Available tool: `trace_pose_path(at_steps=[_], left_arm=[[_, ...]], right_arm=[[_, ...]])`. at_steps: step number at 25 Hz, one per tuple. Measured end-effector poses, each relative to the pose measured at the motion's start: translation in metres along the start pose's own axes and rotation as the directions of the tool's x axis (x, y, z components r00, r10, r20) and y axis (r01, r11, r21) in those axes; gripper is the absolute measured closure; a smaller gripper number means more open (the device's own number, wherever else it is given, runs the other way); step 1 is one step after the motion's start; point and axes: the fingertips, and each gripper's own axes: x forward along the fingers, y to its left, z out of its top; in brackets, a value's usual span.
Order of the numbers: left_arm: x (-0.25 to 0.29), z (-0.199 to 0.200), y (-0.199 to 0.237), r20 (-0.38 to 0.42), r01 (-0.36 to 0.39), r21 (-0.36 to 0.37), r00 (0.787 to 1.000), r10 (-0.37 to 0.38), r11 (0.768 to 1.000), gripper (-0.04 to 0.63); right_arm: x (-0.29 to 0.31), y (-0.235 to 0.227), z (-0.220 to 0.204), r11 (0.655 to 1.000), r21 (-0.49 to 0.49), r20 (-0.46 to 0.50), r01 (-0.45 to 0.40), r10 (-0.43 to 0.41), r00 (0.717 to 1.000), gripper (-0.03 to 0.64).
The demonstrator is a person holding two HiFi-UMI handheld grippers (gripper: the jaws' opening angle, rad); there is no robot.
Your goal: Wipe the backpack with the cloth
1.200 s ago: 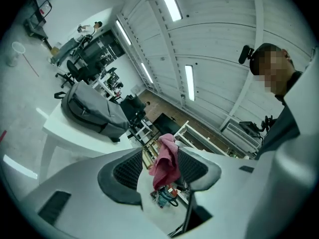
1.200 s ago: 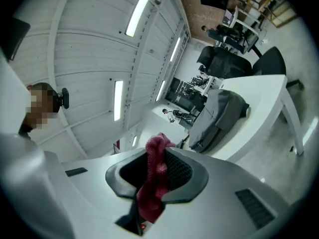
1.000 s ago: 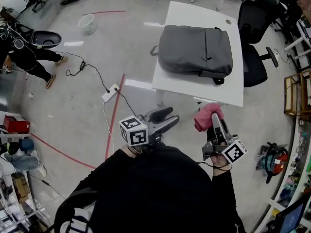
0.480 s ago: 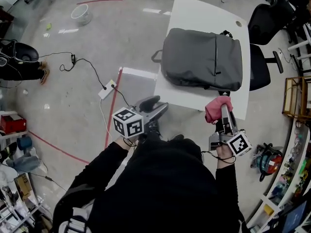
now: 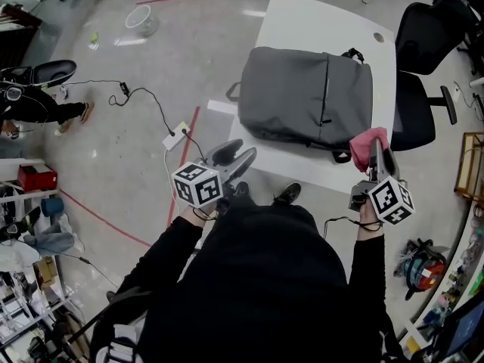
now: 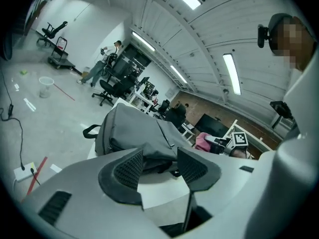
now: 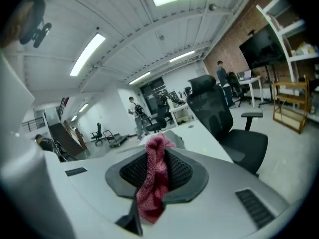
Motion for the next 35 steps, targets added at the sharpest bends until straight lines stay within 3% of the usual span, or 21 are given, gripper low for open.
trace_pose_path(at_steps=[3,6,10,14,18,20,23,27,29,31,33,35], left_arm=[[0.014,0.005,0.003,0.002,-0.086,0.028,0.996,0.086,0.996,0.368],[0.023,0.007,0.014,-0.003,-0.161,0.068,0.987,0.162,0.985,0.368],[0.03,0.007,0.037,-0.019,-0.192,0.028,0.981,0.192,0.981,0.368],[0.043,0.006,0.062,-0.087,-0.155,0.032,0.984,0.158,0.987,0.368],[0.052,0.0,0.084,-0.242,-0.083,0.071,0.965,0.098,0.994,0.368],[0.052,0.0,0.091,-0.289,-0.031,0.055,0.956,0.045,0.998,0.368],[0.053,0.0,0.094,-0.33,0.054,-0.006,0.943,-0.053,0.998,0.368],[0.053,0.006,0.096,-0.36,0.135,-0.032,0.923,-0.138,0.99,0.368],[0.05,0.018,0.099,-0.353,0.167,-0.024,0.921,-0.164,0.986,0.368],[0.046,0.035,0.105,-0.321,0.184,-0.016,0.93,-0.18,0.983,0.368],[0.038,0.057,0.116,-0.251,0.163,-0.02,0.954,-0.162,0.986,0.368],[0.028,0.082,0.13,-0.161,0.112,-0.041,0.98,-0.117,0.993,0.37]], right_arm=[[0.006,-0.036,0.025,0.987,-0.152,0.002,0.048,-0.048,0.999,0.531],[0.013,-0.054,0.037,0.953,-0.294,-0.003,0.078,-0.083,0.997,0.531],[0.028,-0.049,0.027,0.912,-0.402,-0.053,0.077,-0.107,0.993,0.531],[0.047,-0.038,0.003,0.816,-0.562,-0.122,0.134,-0.242,0.963,0.531],[0.064,0.015,-0.02,0.734,-0.664,-0.146,0.139,-0.309,0.94,0.531],[0.075,0.049,-0.035,0.738,-0.667,-0.179,0.106,-0.297,0.938,0.531],[0.094,0.086,-0.065,0.774,-0.63,-0.245,0.058,-0.27,0.931,0.531],[0.118,0.144,-0.113,0.832,-0.552,-0.344,-0.052,-0.17,0.924,0.531],[0.128,0.187,-0.133,0.848,-0.509,-0.377,-0.147,-0.066,0.924,0.531],[0.137,0.24,-0.146,0.84,-0.469,-0.393,-0.274,0.08,0.916,0.531],[0.139,0.293,-0.155,0.811,-0.405,-0.412,-0.421,0.249,0.877,0.531],[0.136,0.334,-0.159,0.775,-0.32,-0.43,-0.545,0.395,0.812,0.531]])
